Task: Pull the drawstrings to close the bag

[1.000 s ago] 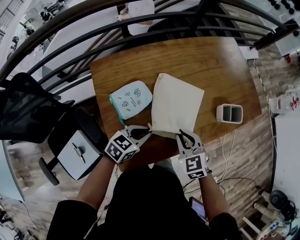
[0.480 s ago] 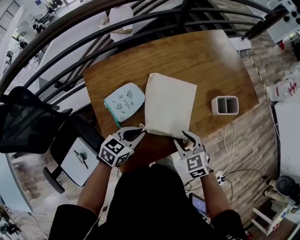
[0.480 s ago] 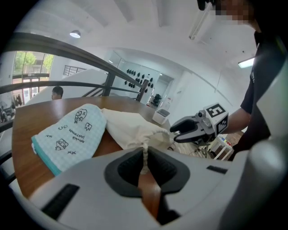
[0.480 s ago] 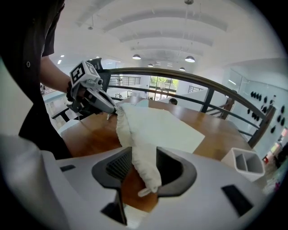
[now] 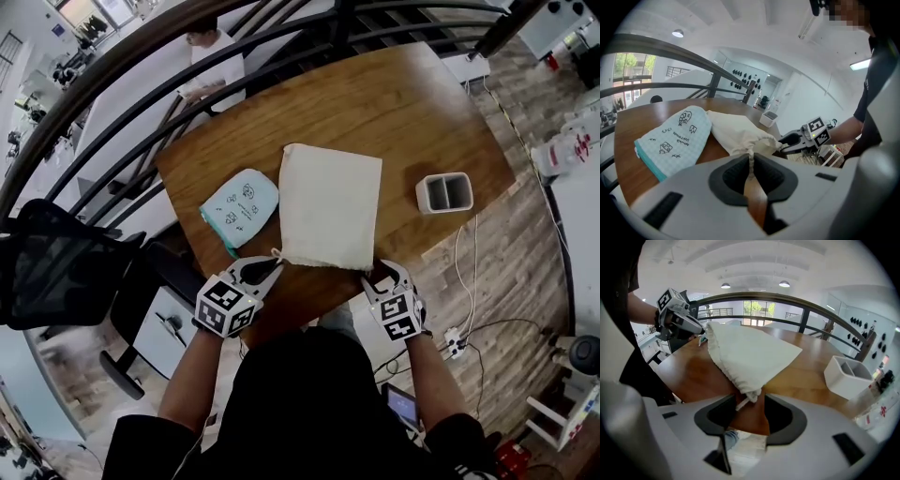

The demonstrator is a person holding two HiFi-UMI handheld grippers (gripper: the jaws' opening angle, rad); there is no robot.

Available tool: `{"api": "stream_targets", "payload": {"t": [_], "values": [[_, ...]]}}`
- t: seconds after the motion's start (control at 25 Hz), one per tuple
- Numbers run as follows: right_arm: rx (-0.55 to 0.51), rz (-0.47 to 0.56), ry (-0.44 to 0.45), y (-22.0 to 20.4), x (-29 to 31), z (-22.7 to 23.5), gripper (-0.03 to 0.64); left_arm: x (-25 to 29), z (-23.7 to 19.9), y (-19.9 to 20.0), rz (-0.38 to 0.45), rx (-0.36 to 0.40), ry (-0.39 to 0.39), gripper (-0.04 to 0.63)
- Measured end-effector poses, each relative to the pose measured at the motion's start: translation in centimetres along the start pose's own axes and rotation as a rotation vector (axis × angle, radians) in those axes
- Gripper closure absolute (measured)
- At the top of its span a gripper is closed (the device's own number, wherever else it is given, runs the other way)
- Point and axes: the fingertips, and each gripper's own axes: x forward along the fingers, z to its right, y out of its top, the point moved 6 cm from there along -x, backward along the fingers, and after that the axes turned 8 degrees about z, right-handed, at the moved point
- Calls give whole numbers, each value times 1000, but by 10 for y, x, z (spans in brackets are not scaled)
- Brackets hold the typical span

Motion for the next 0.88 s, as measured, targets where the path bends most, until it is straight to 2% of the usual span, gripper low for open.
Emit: {"api": "stream_targets", "payload": {"t": [0.16, 0.24, 0.28, 0.32, 0.48, 0.72, 0.88], "values": [[-13, -24, 31, -1, 7, -2, 437, -2, -1, -1, -4, -5, 18, 557], [-26, -27, 32, -1, 8, -3, 467, -3, -3, -1, -2, -2, 35, 557], [-39, -33, 20, -2, 7, -3, 511, -4, -4, -1, -2, 1, 48, 557], [-55, -41, 6, -3, 6, -2, 593, -5, -6, -1, -2, 4, 63, 557], [-79, -50, -20, -3, 0, 1, 598, -7, -12, 0, 2, 5, 100, 557], [-124, -29, -81, 4, -6, 5, 595, -12, -12, 0, 7, 3, 106, 557], [-190, -50, -87, 3, -1, 5, 548, -11, -9, -3, -2, 5, 95, 557]]}}
